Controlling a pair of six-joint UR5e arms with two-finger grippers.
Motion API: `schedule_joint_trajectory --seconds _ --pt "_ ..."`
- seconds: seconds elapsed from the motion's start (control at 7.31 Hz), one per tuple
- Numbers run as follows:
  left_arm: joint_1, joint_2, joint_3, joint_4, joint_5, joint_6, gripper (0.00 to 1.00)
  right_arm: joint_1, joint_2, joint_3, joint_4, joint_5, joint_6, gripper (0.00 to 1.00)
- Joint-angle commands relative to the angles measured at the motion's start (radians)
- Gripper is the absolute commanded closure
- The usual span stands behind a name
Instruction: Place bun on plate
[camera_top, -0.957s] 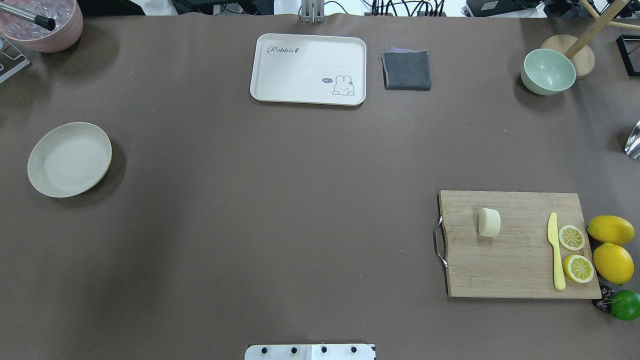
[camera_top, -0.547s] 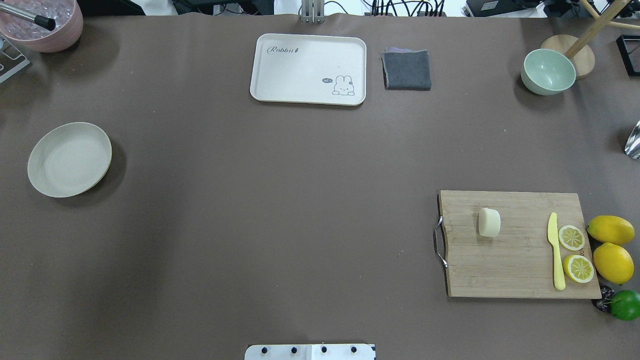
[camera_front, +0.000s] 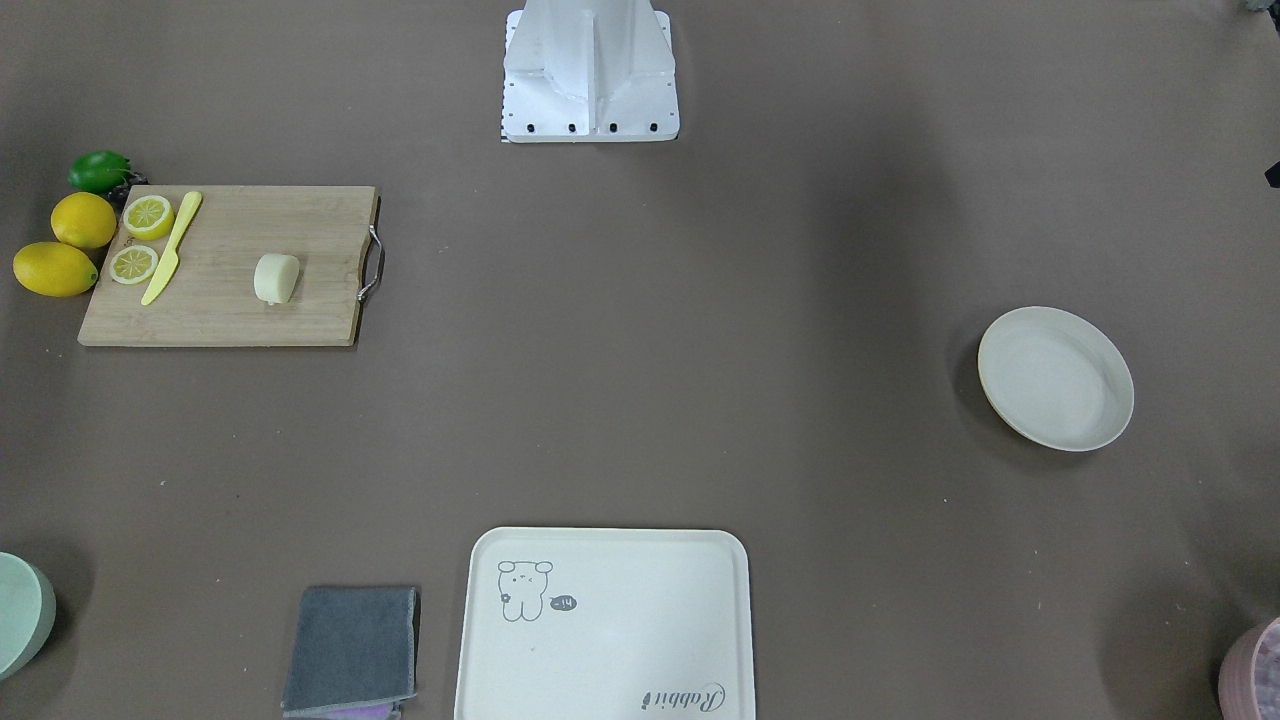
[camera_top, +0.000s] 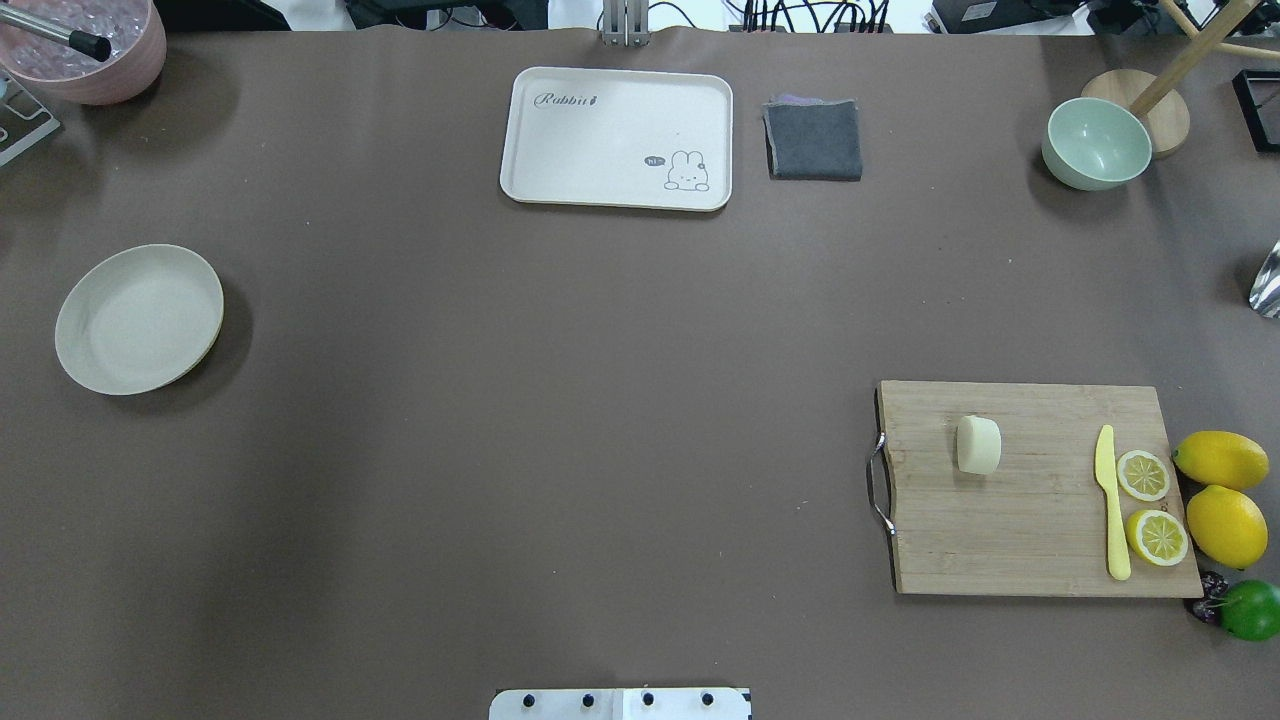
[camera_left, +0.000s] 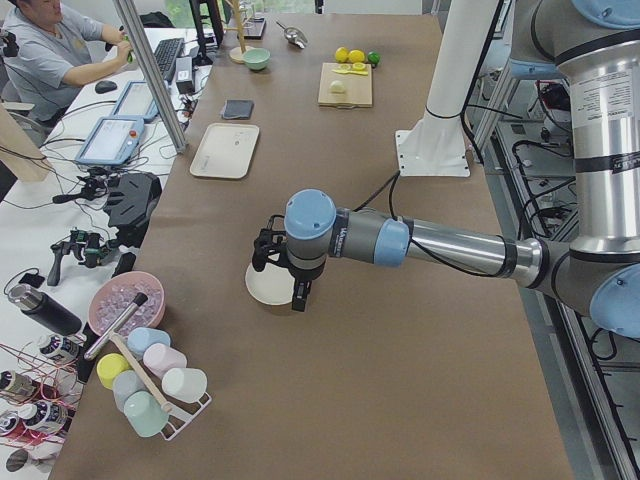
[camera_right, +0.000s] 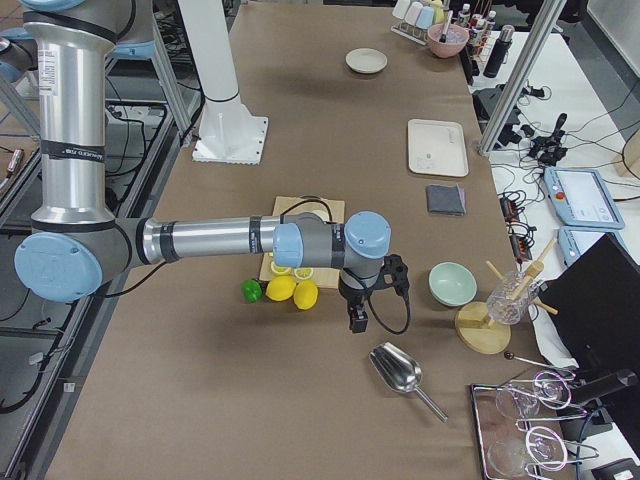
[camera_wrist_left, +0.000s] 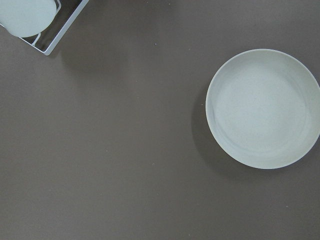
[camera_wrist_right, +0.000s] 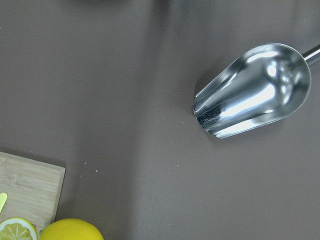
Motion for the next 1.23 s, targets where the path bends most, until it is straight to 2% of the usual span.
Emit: schedule_joint_trajectory --seconds 0.0,0.14,0.27,0.41,0.55,1.09 --pt "-0.014 0.010 -0.041 -0.005 -0.028 0.010 0.02 0.001 -0.001 0.001 0.000 0.000 0.001 0.00" --pt "-0.050 0.057 -0.035 -0.091 -0.020 0.008 0.02 -0.001 0.000 0.001 0.000 0.000 0.001 0.00" --pt "-0.058 0.061 -0.002 -0.183 -0.018 -0.014 0.03 -0.001 0.002 0.001 0.000 0.000 0.004 0.00" --pt "-0.061 0.065 0.030 -0.199 -0.021 -0.036 0.02 -0.001 0.000 0.002 0.000 0.000 0.010 0.00" --pt "-0.084 0.096 0.046 -0.285 -0.017 -0.018 0.02 -0.001 0.002 0.001 0.000 0.000 0.012 0.00" --pt "-0.026 0.061 0.077 -0.292 -0.020 0.010 0.00 -0.001 0.000 0.001 0.000 0.000 0.041 0.00"
